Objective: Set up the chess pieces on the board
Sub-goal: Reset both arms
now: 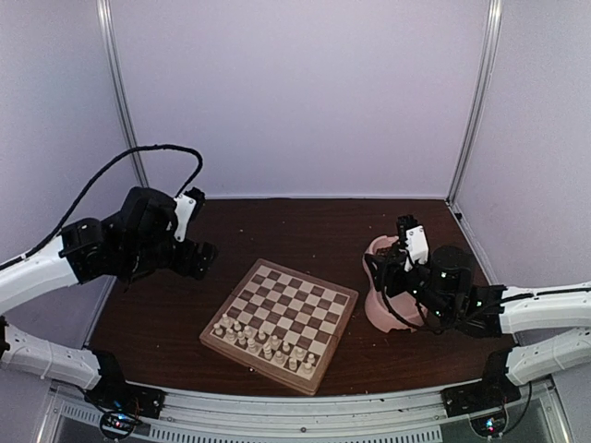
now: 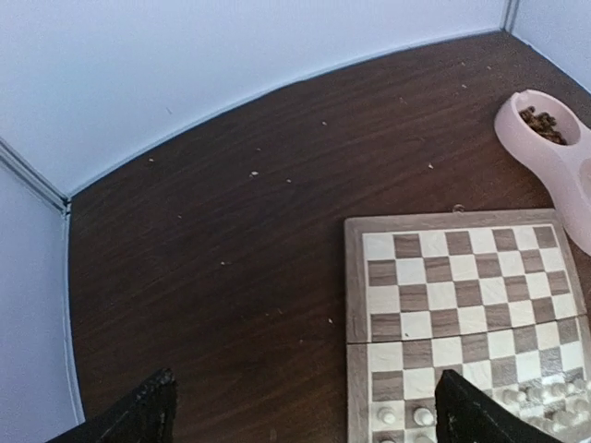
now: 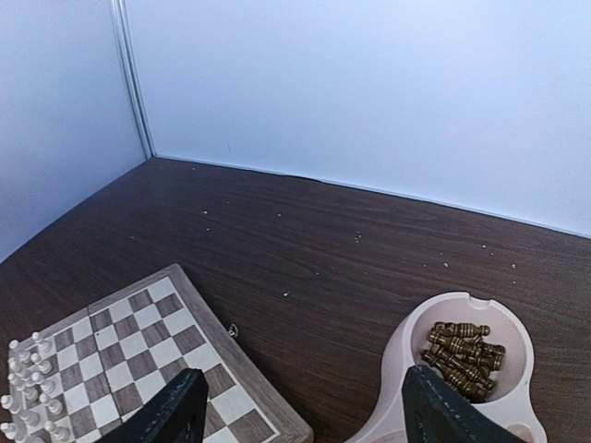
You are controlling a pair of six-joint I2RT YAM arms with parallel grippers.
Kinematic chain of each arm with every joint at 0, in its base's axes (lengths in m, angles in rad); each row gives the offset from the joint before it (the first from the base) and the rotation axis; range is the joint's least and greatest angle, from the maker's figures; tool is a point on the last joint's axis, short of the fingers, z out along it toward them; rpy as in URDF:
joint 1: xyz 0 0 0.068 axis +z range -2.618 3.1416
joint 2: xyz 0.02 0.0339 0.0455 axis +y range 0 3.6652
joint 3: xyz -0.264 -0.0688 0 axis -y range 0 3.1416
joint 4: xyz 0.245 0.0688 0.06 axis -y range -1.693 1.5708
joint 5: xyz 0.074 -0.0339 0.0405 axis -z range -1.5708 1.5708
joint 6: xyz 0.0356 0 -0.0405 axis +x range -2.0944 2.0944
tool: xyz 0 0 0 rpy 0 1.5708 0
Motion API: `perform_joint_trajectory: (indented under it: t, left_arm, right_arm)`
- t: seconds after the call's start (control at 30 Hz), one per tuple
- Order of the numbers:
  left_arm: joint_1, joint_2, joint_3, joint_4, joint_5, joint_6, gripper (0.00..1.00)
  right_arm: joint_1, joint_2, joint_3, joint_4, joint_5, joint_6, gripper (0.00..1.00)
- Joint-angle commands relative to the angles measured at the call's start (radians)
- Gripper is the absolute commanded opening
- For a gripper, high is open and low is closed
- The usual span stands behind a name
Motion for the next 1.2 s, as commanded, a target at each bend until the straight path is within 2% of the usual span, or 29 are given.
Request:
perform_joint_trajectory:
  t: [0.0, 0.1, 0.3, 0.37, 0.43, 0.47, 0.57, 0.63, 0.7, 0.77, 0.83, 0.93, 1.07, 1.13, 1.17]
  left_arm:
    - [0.010, -0.087, -0.261, 0.400, -0.133, 0.018, 0.98]
    - [0.011, -0.102, -0.367, 0.498, -0.158, 0.040, 0.98]
    - [0.028, -0.058, -0.374, 0.522, -0.202, 0.069, 0.98]
    - [0.061, -0.052, -0.378, 0.528, -0.176, 0.072, 0.98]
    - [0.095, -0.050, -0.385, 0.536, -0.168, 0.085, 0.94]
    - [0.108, -0.053, -0.394, 0.554, -0.179, 0.096, 0.93]
    - [0.181, -0.064, -0.439, 0.632, -0.181, 0.123, 0.92]
    - [0.240, -0.074, -0.429, 0.630, -0.160, 0.102, 0.92]
    - [0.282, -0.082, -0.424, 0.637, -0.157, 0.101, 0.92]
    - [0.320, -0.085, -0.447, 0.705, -0.115, 0.145, 0.91]
    - [0.352, -0.093, -0.486, 0.776, -0.123, 0.180, 0.91]
    - [0.417, -0.122, -0.567, 0.887, -0.131, 0.231, 0.92]
    - [0.466, -0.101, -0.784, 1.249, -0.093, 0.421, 0.96]
    - [0.542, -0.062, -0.809, 1.260, -0.046, 0.383, 0.97]
    - [0.581, -0.029, -0.807, 1.262, -0.012, 0.361, 0.97]
  right_arm:
    - [-0.008, 0.072, -0.078, 0.197, 0.107, -0.098, 0.75]
    - [-0.009, 0.118, -0.106, 0.288, 0.037, -0.147, 0.74]
    - [-0.022, 0.170, -0.071, 0.229, 0.077, -0.118, 0.75]
    - [-0.089, 0.162, -0.087, 0.249, -0.005, -0.070, 0.73]
    - [-0.187, 0.105, -0.073, 0.173, -0.131, -0.013, 0.71]
    - [-0.237, 0.050, -0.056, 0.107, -0.140, 0.002, 0.71]
    - [-0.309, -0.083, -0.014, -0.076, 0.030, 0.003, 0.73]
    - [-0.354, -0.166, -0.017, -0.133, 0.173, -0.030, 0.73]
    - [-0.405, -0.255, -0.037, -0.152, 0.213, -0.127, 0.74]
    - [-0.446, -0.335, -0.073, -0.164, 0.220, -0.173, 0.84]
    - [-0.484, -0.360, -0.139, -0.071, 0.180, -0.269, 0.85]
    - [-0.568, -0.263, -0.224, 0.116, 0.074, -0.358, 0.86]
    - [-0.755, 0.064, -0.220, 0.406, -0.140, -0.267, 0.87]
    - [-0.801, 0.184, -0.172, 0.404, -0.171, -0.287, 0.86]
    - [-0.828, 0.243, -0.165, 0.457, -0.198, -0.287, 0.85]
